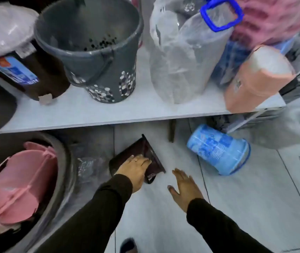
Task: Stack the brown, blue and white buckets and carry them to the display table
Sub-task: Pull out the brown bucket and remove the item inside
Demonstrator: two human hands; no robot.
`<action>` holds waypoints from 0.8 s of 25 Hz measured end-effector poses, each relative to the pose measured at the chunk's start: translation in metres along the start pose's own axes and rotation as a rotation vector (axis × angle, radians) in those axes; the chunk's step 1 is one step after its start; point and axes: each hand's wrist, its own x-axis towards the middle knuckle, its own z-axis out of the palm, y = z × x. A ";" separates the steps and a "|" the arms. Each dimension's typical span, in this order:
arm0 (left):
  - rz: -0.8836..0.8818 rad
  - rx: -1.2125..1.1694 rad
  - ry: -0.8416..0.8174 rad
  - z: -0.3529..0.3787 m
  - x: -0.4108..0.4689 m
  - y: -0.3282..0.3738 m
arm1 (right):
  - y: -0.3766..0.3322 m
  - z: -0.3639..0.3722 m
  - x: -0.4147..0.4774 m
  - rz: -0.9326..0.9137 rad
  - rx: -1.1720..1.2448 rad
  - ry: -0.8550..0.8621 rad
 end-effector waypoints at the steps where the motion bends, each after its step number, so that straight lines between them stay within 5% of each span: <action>1: 0.032 0.067 -0.006 0.018 0.030 -0.005 | 0.015 0.020 0.028 -0.007 -0.015 -0.006; 9: 0.175 0.378 -0.111 0.111 0.201 -0.040 | 0.059 0.141 0.189 0.016 0.253 -0.100; 14: 0.354 0.522 0.113 0.122 0.179 -0.060 | 0.045 0.169 0.197 -0.003 0.437 -0.011; 20: 0.303 0.318 0.053 0.129 0.095 -0.100 | 0.006 0.149 0.162 -0.473 -0.234 0.133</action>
